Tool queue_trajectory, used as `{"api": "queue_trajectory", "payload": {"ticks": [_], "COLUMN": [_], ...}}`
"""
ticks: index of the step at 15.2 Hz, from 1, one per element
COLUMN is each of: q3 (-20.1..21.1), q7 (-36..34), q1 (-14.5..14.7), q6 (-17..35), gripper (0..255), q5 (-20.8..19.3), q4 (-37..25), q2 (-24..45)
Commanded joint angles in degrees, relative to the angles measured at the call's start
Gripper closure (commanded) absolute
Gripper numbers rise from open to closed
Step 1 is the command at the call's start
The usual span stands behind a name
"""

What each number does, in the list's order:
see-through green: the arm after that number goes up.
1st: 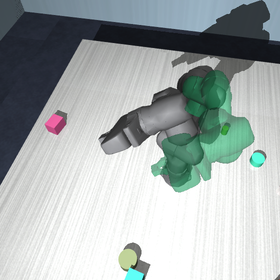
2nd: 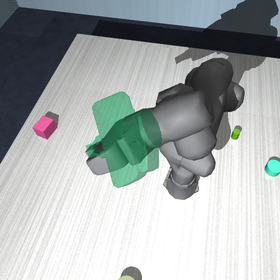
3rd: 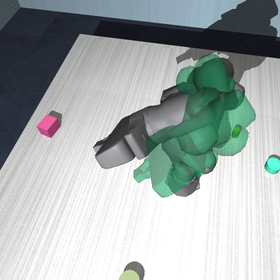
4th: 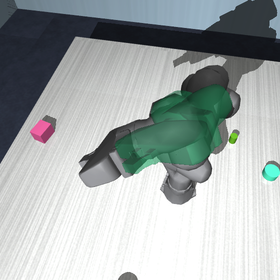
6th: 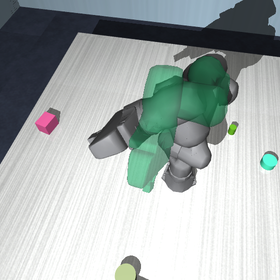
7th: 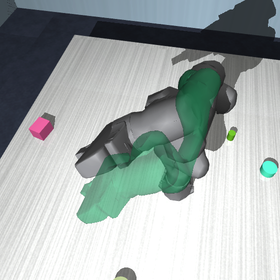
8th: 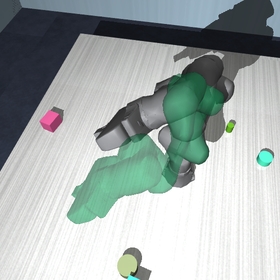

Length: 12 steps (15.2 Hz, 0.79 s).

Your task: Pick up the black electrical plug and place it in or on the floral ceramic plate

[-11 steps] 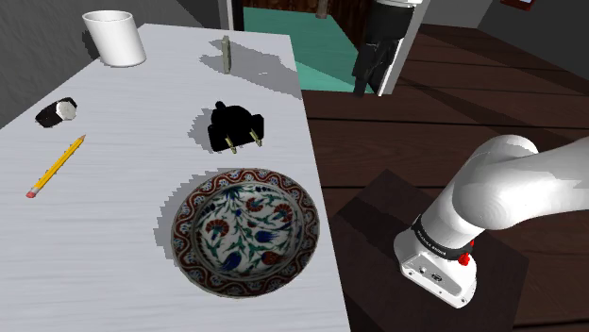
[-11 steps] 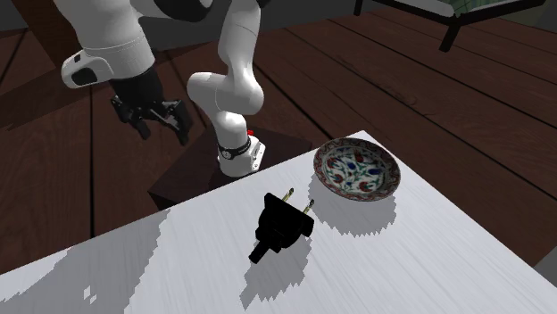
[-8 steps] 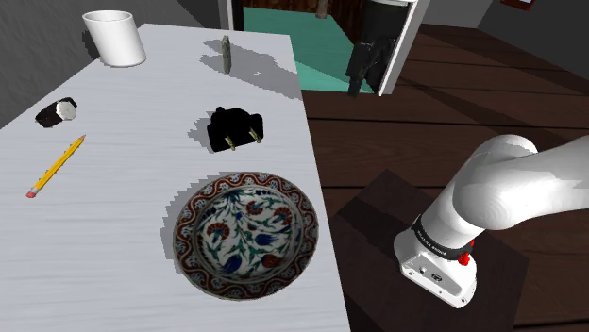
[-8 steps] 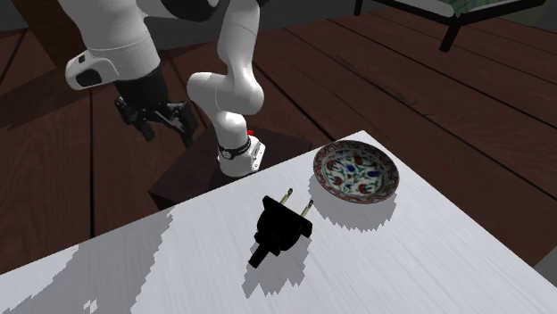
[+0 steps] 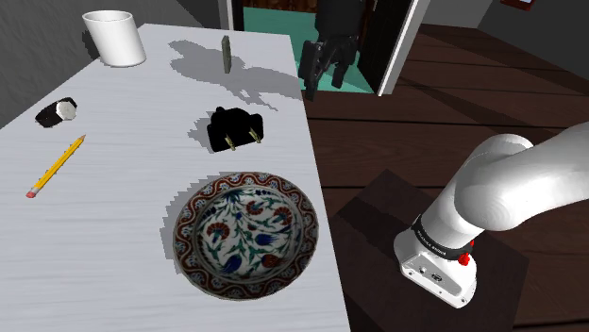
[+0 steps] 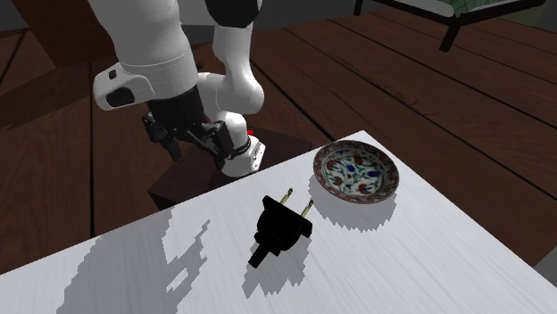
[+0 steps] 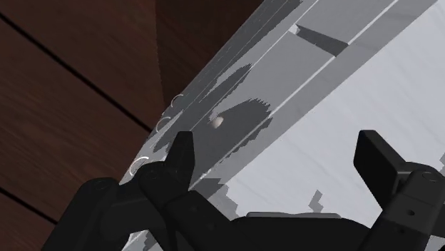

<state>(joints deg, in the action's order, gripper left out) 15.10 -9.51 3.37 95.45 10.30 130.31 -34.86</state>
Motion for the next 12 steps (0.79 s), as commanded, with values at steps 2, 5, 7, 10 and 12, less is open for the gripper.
{"api": "queue_trajectory", "payload": {"ticks": [2,5,7,10,12], "q3": [3.74,7.42,9.89,13.59,16.05], "q7": [-4.80,-9.61,-12.94,-18.23,-21.97], "q1": [0.32,0.38,0.35,0.33,0.47], "q6": [0.80,1.49,1.81,2.00,1.87], "gripper": [0,0,0,0,0], "q5": [0.74,0.59,0.00,-1.75,-3.58], "q4": [-4.16,-8.96,-12.50,-18.39,-22.74], "q2": [4.27,9.18,12.76,18.65,23.00]}}
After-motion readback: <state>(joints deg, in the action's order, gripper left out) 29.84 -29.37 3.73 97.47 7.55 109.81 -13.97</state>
